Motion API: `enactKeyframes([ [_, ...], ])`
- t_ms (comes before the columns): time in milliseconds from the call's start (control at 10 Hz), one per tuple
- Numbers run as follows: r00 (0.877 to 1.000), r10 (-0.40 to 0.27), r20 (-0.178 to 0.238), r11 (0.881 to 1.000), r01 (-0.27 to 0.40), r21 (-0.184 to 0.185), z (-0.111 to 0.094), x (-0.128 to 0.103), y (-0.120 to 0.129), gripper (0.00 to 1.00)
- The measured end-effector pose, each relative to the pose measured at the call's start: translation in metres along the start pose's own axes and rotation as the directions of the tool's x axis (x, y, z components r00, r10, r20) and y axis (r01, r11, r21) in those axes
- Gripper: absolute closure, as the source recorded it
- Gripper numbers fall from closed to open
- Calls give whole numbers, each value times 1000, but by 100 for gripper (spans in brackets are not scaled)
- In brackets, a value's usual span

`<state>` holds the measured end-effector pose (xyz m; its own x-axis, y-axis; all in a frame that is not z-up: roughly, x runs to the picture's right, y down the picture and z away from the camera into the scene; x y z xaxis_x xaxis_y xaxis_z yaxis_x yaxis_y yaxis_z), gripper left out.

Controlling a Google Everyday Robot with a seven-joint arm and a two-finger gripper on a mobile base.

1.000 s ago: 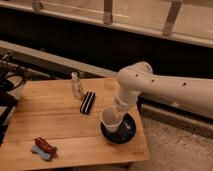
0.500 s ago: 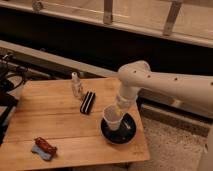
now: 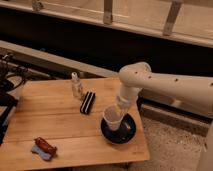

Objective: Place the ceramic cup in the ceramic bowl

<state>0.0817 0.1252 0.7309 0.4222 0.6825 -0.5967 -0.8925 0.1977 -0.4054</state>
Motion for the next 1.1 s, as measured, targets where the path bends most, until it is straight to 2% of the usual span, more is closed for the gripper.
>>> enactKeyframes([
  [100, 1000, 8, -5, 1000, -8, -1, 1, 1, -4, 77],
  [200, 1000, 10, -6, 1000, -10, -1, 1, 3, -5, 76],
  [500, 1000, 5, -4, 1000, -5, 1, 2, -2, -1, 71],
  [800, 1000, 13, -4, 1000, -13, 3, 3, -1, -4, 56],
  [1100, 1000, 15, -3, 1000, -15, 4, 5, -4, -2, 56],
])
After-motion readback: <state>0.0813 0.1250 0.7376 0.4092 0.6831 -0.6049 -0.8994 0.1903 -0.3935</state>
